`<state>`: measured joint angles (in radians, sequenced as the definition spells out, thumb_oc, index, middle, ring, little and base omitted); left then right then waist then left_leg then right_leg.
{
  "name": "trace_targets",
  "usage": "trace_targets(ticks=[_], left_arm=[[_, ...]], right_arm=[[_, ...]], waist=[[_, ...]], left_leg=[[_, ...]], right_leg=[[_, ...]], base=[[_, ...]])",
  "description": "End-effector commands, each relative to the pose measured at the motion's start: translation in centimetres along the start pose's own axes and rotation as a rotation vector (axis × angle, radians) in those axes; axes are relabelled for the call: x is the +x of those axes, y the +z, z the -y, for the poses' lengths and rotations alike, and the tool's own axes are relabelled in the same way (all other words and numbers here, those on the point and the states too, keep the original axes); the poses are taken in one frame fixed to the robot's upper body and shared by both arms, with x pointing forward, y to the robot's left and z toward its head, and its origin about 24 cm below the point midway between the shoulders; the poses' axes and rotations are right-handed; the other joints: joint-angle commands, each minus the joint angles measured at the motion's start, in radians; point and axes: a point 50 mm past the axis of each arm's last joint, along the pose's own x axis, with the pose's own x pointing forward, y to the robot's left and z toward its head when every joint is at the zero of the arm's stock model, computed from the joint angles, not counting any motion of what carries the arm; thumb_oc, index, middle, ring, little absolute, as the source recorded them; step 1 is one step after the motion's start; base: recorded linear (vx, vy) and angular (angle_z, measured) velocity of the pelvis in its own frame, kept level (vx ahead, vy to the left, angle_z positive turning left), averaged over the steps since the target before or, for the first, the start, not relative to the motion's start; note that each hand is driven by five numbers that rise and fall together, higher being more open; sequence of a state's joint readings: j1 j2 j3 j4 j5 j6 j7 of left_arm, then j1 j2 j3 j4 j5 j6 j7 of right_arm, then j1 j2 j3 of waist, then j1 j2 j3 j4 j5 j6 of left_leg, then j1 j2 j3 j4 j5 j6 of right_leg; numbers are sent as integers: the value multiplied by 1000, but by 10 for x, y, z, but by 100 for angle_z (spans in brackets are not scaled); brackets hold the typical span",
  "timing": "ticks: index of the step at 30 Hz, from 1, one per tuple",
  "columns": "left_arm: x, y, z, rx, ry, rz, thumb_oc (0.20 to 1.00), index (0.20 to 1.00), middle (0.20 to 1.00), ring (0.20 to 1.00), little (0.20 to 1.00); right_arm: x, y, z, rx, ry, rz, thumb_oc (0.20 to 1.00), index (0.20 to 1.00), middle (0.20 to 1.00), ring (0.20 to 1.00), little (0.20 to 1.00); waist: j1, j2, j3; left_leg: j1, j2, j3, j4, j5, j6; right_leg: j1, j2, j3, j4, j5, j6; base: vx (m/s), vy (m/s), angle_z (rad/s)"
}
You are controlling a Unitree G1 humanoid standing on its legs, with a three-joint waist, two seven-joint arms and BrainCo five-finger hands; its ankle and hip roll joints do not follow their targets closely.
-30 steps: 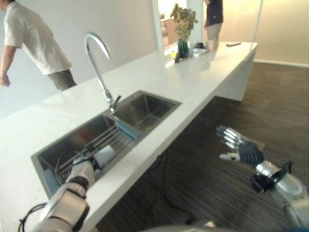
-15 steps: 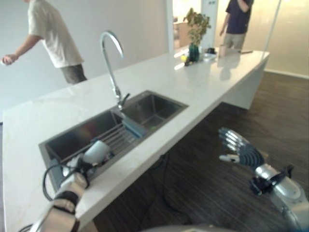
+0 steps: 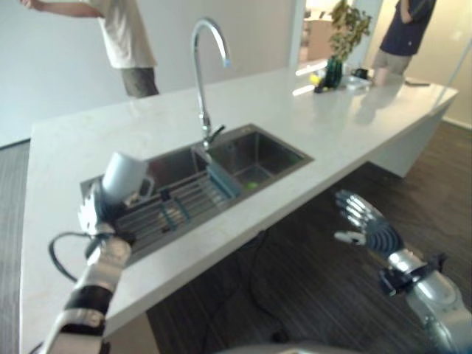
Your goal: Place the dishes in the dishwasher.
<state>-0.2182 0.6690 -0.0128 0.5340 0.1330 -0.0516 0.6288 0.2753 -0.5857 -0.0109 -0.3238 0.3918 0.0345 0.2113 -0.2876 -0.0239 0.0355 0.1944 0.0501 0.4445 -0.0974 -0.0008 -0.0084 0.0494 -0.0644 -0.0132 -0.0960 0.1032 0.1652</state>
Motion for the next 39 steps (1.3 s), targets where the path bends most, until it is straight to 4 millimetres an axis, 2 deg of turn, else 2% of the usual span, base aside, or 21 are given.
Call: trace_targets(ticks=[1, 7, 10, 12, 16, 18, 19, 21, 22, 23, 25, 27, 28, 30, 31, 34, 35, 36, 37, 38, 39], left_arm=[[34, 42, -36, -139, 175, 167, 200, 200, 200, 200, 200], [31, 106, -63, -300, 141, 448, 200, 200, 200, 200, 200], [4, 130, -80, -448, 152, 580, 200, 200, 200, 200, 200], [-13, 129, -84, -498, 140, 601, 200, 200, 200, 200, 200], [-48, 118, -93, -621, 88, 605, 200, 200, 200, 200, 200], [-60, 112, -99, -687, 69, 600, 200, 200, 200, 200, 200], [-64, 112, -101, -717, 61, 608, 200, 200, 200, 200, 200], [-65, 116, -100, -738, 61, 635, 200, 200, 200, 200, 200], [-63, 118, -99, -770, 44, 643, 200, 200, 200, 200, 200], [-61, 122, -99, -810, 34, 642, 200, 200, 200, 200, 200], [-59, 124, -99, -818, 37, 652, 200, 200, 200, 200, 200], [-59, 127, -98, -851, 27, 664, 200, 200, 200, 200, 200], [-60, 128, -97, -883, 14, 674, 200, 200, 200, 200, 200], [-60, 128, -94, -952, -14, 685, 200, 200, 200, 200, 200], [-61, 129, -92, -986, -45, 704, 200, 200, 200, 200, 200], [-60, 130, -91, -1007, -86, 724, 200, 200, 200, 200, 200], [-58, 131, -91, -1019, -110, 721, 200, 200, 200, 200, 200], [-57, 131, -90, -1023, -123, 716, 200, 200, 200, 200, 200], [-57, 140, -84, -1012, -152, 709, 200, 200, 200, 200, 200], [-57, 141, -83, -1012, -151, 707, 200, 200, 200, 200, 200], [-57, 148, -79, -1032, -185, 723, 200, 200, 200, 200, 200]], right_arm=[[19, 43, 3, -52, -12, 214, 1000, 1000, 1000, 1000, 1000], [18, 58, 10, -105, -62, 278, 1000, 1000, 1000, 1000, 1000], [18, 80, 16, -139, -141, 381, 1000, 1000, 1000, 1000, 1000], [16, 87, 16, -148, -155, 424, 1000, 1000, 1000, 1000, 1000], [8, 104, 16, -167, -182, 521, 1000, 1000, 1000, 1000, 1000], [5, 110, 18, -176, -207, 557, 1000, 1000, 1000, 1000, 1000], [5, 113, 18, -184, -223, 573, 1000, 1000, 1000, 1000, 1000], [6, 114, 19, -201, -260, 595, 1000, 1000, 1000, 1000, 1000], [7, 117, 21, -208, -279, 608, 1000, 1000, 1000, 1000, 1000], [9, 121, 26, -213, -287, 636, 1000, 1000, 1000, 1000, 1000], [10, 123, 31, -216, -295, 666, 1000, 1000, 1000, 1000, 1000], [8, 122, 35, -216, -318, 679, 1000, 1000, 1000, 1000, 1000], [7, 120, 37, -224, -339, 679, 1000, 1000, 1000, 1000, 1000], [5, 117, 42, -243, -375, 671, 1000, 1000, 1000, 1000, 1000], [4, 116, 47, -255, -413, 662, 1000, 1000, 1000, 1000, 1000], [3, 115, 54, -265, -450, 653, 1000, 1000, 1000, 1000, 1000], [3, 113, 54, -269, -462, 657, 1000, 1000, 1000, 1000, 1000], [4, 113, 52, -267, -469, 660, 1000, 1000, 1000, 1000, 1000], [3, 109, 47, -240, -486, 670, 1000, 1000, 1000, 1000, 1000], [3, 109, 46, -242, -483, 672, 1000, 1000, 1000, 1000, 1000], [1, 105, 45, -253, -511, 663, 1000, 1000, 1000, 1000, 1000]], waist=[[-3, 58, 44], [22, 74, 32], [85, 66, 24], [116, 59, 25], [215, 31, 54], [260, 28, 70], [271, 33, 77], [281, 33, 94], [278, 29, 101], [271, 18, 104], [260, 3, 107], [245, -1, 105], [240, 5, 99], [220, 15, 95], [217, 17, 89], [216, 15, 83], [232, 20, 88], [242, 20, 92], [250, 12, 108], [249, 11, 109], [230, 7, 118]], left_leg=[[30, -15, -61, 10, -66, 7], [22, -11, -90, 10, -62, -1], [13, -1, -132, 10, -54, -15], [8, 8, -152, 10, -41, -25], [-44, 33, -209, 62, -4, -65], [-74, 53, -233, 41, 37, -85], [-94, 68, -229, 12, 71, -99], [-141, 78, -190, 13, 98, -111], [-136, 72, -168, 24, 89, -104], [-125, 58, -138, 93, 44, -90], [-131, 64, -103, 227, 7, -83], [-109, 102, -60, 289, 13, -94], [-80, 135, -55, 292, 12, -117], [-23, 203, 13, 253, 55, -150], [6, 228, 64, 213, 74, -166], [51, 171, 104, 52, 16, -147], [56, 136, 71, 20, 2, -147], [43, 114, 38, 17, -12, -144], [17, 44, -63, 10, -58, -111], [15, 38, -74, 10, -62, -106], [-5, 17, -116, 10, -51, -84]], right_leg=[[14, -22, -6, 42, -43, 5], [29, -10, -19, 33, -56, -16], [51, 2, -51, 15, -71, -35], [59, 7, -71, 11, -78, -45], [71, 8, -131, 9, -86, -69], [72, 5, -168, 9, -91, -70], [73, 6, -188, 9, -94, -69], [77, -1, -227, 9, -96, -66], [73, -13, -245, 9, -92, -63], [57, -37, -264, 9, -82, -62], [36, -66, -295, 9, -53, -59], [21, -88, -344, 9, -27, -58], [23, -94, -362, 9, -33, -50], [29, -114, -446, 9, -19, -46], [31, -139, -501, 9, 1, -27], [16, -236, -567, 11, 99, 62], [4, -277, -577, 16, 146, 87], [-2, -297, -576, 18, 176, 93], [-26, -329, -538, 26, 244, 97], [-27, -330, -533, 29, 245, 97], [-56, -317, -462, 44, 241, 81]], base=[[0, 0, 0], [5, -76, 17], [-8, -227, 30], [-28, -221, 38], [-60, -231, 45], [-146, -124, 68], [-235, -49, 80], [-289, -6, 104], [-430, 69, 136], [-454, 99, 156], [-419, 133, 138], [-336, 216, 86], [-297, 324, 115], [-350, 430, 180], [-401, 574, 216], [-286, 591, 272], [-212, 722, 185], [-175, 989, 137], [-94, 766, 130], [-102, 750, 135], [-60, 265, 138]])
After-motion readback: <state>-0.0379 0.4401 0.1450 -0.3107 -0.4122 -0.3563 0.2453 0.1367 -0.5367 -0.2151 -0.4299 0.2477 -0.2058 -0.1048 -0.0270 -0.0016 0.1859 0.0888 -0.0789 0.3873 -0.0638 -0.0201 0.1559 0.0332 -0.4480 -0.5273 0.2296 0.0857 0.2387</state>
